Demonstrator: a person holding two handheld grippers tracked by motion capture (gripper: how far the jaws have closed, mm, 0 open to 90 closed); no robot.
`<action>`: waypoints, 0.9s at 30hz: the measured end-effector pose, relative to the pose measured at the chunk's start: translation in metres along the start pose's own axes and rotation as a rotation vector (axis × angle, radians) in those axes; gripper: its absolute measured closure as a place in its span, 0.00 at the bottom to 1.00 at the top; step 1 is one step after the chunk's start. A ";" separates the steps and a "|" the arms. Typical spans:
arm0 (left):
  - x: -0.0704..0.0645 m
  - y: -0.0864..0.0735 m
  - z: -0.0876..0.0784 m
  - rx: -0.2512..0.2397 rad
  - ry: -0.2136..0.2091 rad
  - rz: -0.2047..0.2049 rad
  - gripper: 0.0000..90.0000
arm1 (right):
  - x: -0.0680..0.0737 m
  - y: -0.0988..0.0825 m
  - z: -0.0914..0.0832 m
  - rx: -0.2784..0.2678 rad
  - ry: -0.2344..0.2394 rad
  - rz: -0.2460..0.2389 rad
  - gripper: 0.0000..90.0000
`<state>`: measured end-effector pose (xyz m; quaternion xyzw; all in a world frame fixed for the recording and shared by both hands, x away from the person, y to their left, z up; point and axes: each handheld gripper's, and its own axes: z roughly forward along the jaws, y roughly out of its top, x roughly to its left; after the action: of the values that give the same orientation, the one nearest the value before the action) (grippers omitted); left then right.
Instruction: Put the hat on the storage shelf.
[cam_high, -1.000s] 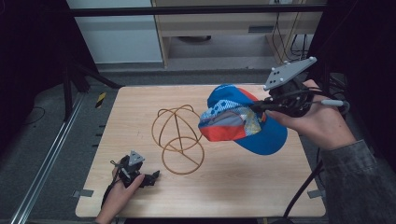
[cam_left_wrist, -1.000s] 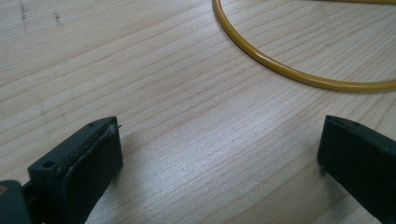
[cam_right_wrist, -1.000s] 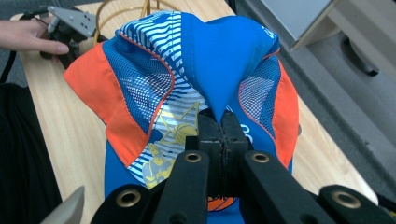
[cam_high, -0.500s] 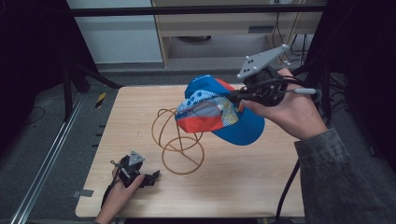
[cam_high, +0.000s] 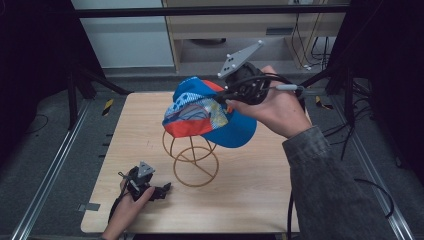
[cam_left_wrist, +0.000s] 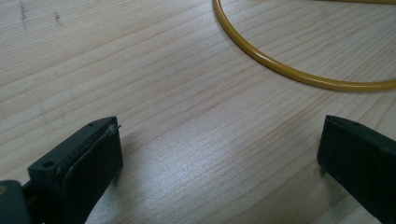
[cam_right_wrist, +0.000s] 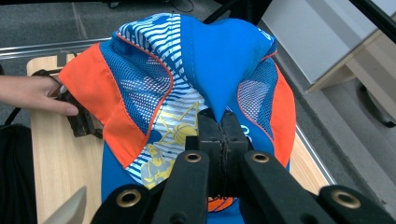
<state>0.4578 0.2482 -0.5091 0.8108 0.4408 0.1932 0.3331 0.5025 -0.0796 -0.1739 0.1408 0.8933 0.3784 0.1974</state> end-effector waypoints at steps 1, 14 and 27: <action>0.000 0.000 0.000 0.000 0.000 0.000 0.00 | -0.001 0.002 0.004 0.002 0.000 -0.004 1.00; 0.000 0.000 0.000 0.000 0.000 0.001 0.00 | -0.001 0.024 0.040 0.015 0.034 -0.013 1.00; 0.000 0.000 0.000 -0.001 -0.004 0.002 0.00 | 0.005 0.033 0.054 0.034 0.054 -0.026 1.00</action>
<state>0.4579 0.2478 -0.5091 0.8114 0.4392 0.1923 0.3343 0.5260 -0.0217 -0.1858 0.1220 0.9064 0.3643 0.1757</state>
